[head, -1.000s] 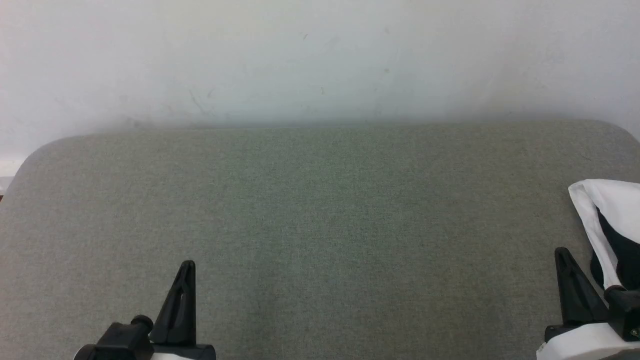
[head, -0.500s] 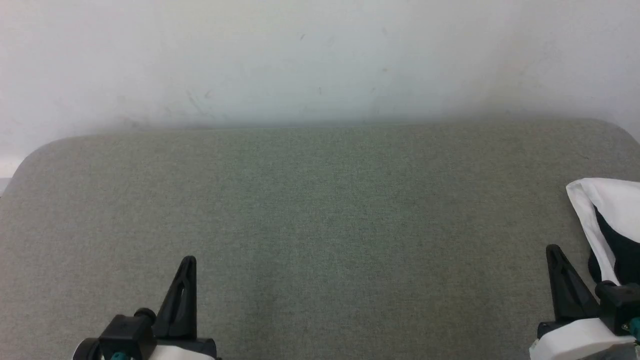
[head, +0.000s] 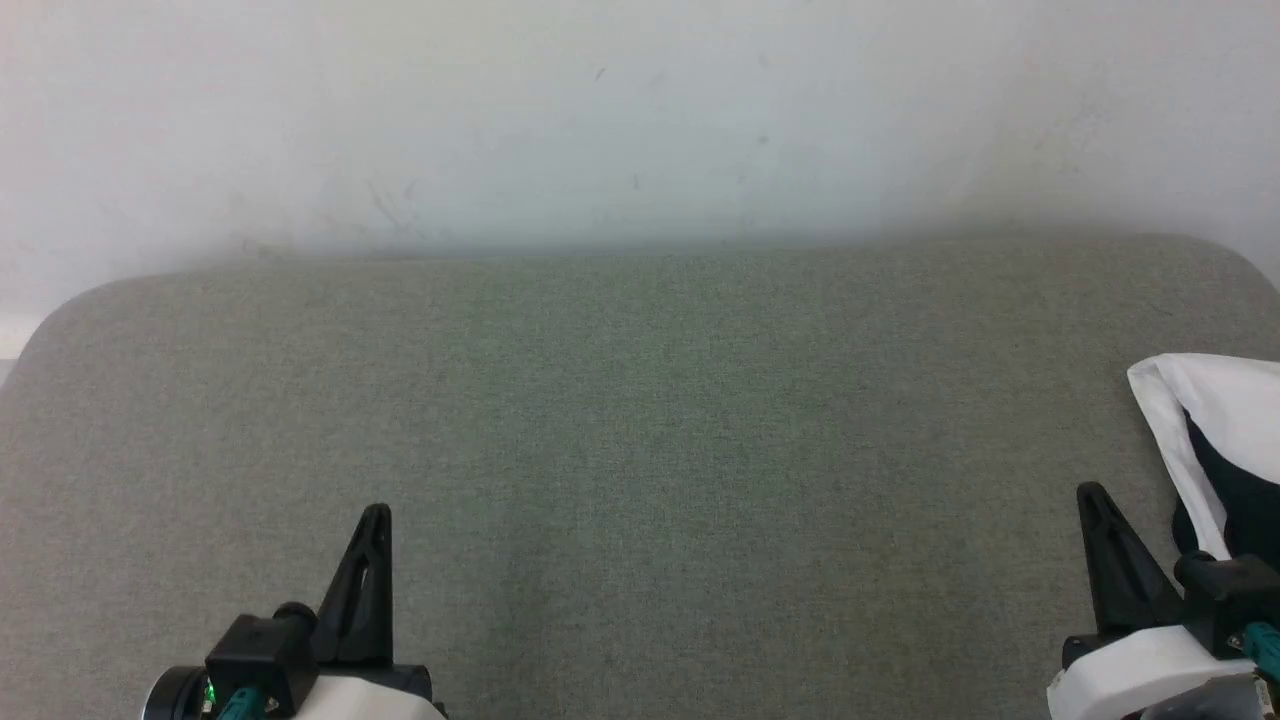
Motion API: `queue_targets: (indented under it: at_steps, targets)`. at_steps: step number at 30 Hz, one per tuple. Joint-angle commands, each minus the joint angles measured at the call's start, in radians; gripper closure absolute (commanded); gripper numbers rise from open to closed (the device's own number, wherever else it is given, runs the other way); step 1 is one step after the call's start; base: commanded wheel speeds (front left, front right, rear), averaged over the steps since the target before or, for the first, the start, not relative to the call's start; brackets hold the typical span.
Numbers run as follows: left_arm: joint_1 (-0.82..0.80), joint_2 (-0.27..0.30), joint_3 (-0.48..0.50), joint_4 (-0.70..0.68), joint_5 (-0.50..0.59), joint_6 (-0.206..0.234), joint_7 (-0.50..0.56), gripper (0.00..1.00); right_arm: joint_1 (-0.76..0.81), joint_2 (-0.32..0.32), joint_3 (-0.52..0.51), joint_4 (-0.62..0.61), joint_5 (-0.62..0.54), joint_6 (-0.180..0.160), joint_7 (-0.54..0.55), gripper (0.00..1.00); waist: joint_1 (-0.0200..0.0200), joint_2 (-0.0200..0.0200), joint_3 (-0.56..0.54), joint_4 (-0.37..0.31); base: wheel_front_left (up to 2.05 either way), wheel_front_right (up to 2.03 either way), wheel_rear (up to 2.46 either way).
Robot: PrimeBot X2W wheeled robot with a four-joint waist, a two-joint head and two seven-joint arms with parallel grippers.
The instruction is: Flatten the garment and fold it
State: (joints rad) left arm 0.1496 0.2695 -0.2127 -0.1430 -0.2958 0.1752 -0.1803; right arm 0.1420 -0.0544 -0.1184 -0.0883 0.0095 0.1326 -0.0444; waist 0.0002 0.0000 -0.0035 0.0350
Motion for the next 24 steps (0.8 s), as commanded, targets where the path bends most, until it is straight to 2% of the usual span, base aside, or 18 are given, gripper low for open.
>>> queue_targets:
  at_steps: [1,24]
  targets:
    - [-0.025,-0.009,0.010,0.007,0.015,-0.014,0.008,1.00,-0.020,0.001,0.005,0.002,-0.002,-0.001,0.002,1.00,-0.0001,0.0000,0.000,0.000,0.00,0.00,0.00]
    - [-0.059,-0.066,0.065,0.044,0.091,-0.058,0.055,1.00,-0.053,0.002,0.036,0.026,-0.004,-0.001,0.014,1.00,-0.0001,0.0000,0.001,-0.010,0.00,0.00,0.00]
